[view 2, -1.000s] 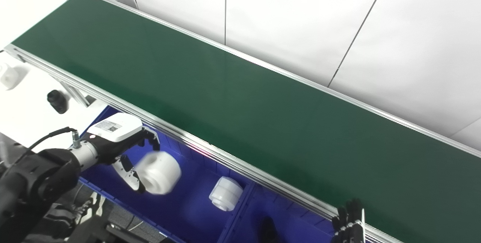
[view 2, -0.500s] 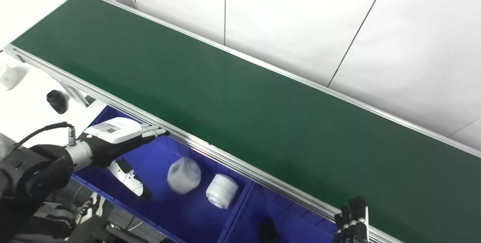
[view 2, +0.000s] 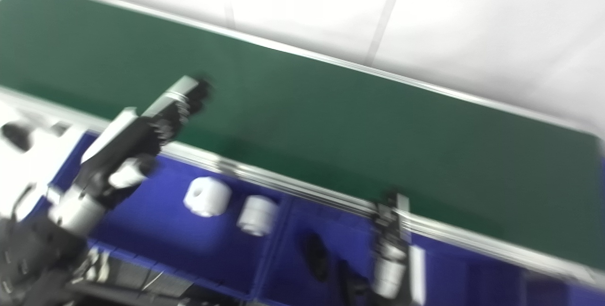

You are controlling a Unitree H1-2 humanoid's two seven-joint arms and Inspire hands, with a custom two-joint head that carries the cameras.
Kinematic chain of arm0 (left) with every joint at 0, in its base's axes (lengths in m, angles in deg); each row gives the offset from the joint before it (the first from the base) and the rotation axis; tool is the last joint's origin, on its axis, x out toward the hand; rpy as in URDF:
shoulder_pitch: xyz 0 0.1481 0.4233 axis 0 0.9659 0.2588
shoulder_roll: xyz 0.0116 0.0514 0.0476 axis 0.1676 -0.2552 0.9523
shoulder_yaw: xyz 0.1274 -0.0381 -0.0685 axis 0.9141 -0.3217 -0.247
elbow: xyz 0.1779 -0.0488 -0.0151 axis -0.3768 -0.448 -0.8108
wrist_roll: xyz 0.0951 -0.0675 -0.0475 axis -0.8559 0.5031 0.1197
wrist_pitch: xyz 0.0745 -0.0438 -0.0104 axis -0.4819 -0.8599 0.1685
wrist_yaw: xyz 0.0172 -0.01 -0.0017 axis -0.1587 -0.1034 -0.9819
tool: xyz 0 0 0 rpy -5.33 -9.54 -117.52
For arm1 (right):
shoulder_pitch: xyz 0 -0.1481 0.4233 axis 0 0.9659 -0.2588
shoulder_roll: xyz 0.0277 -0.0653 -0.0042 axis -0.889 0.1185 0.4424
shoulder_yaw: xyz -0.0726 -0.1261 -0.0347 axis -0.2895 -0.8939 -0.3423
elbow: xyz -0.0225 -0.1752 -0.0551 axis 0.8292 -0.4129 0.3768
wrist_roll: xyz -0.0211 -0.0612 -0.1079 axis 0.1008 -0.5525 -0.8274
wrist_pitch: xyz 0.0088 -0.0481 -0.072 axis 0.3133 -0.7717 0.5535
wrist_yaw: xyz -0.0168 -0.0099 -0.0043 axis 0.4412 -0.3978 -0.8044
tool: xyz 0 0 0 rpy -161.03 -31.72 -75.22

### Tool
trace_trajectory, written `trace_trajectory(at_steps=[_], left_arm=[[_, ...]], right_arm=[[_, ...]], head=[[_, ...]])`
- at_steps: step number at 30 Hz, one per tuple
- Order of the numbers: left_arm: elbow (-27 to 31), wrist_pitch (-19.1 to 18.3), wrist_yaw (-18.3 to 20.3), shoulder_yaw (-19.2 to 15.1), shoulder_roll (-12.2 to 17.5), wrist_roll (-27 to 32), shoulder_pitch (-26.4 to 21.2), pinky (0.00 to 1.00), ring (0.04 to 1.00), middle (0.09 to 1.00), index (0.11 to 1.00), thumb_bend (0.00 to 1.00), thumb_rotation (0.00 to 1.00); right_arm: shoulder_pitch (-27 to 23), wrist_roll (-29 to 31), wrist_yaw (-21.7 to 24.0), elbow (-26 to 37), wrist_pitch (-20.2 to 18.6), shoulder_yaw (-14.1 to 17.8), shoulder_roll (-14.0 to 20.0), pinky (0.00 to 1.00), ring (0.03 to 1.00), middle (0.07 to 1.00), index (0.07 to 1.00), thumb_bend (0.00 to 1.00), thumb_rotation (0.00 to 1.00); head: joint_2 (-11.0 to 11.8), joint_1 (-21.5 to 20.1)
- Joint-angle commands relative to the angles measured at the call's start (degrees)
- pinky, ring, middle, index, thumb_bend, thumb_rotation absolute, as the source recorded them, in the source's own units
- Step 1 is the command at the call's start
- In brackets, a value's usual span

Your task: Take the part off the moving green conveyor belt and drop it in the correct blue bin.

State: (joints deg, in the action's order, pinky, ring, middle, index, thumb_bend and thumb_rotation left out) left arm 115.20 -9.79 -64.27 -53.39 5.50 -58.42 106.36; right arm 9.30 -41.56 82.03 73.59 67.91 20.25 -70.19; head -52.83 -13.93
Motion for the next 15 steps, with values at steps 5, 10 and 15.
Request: trace_trajectory(at_steps=[5,10,15], left_arm=[[-6.0,9.3,-2.6,6.9,1.1,-3.8,4.1,1.0,1.0,1.0,1.0,1.0,0.94],[-13.9,14.7,-2.4,12.0,6.0,-9.0,3.6,1.0,1.0,1.0,1.0,1.0,0.99],[-17.4,13.9,-1.9,14.7,8.5,-7.7,1.3,1.0,1.0,1.0,1.0,1.0,0.97]], right_arm=[[0.2,-6.8,-3.6,-3.3,4.1,-6.0,-5.8,0.93,0.94,0.978,1.0,0.98,1.0],[-0.2,-8.2,-6.9,-7.6,7.2,-7.7,-6.9,0.96,0.958,0.998,1.0,0.94,1.0],[-0.1,-8.3,-9.7,-10.2,9.8,-8.4,-7.1,0.97,0.972,1.0,1.0,0.92,0.99]], head=[[2.5,-8.7],[5.7,-13.5],[6.8,-16.1]])
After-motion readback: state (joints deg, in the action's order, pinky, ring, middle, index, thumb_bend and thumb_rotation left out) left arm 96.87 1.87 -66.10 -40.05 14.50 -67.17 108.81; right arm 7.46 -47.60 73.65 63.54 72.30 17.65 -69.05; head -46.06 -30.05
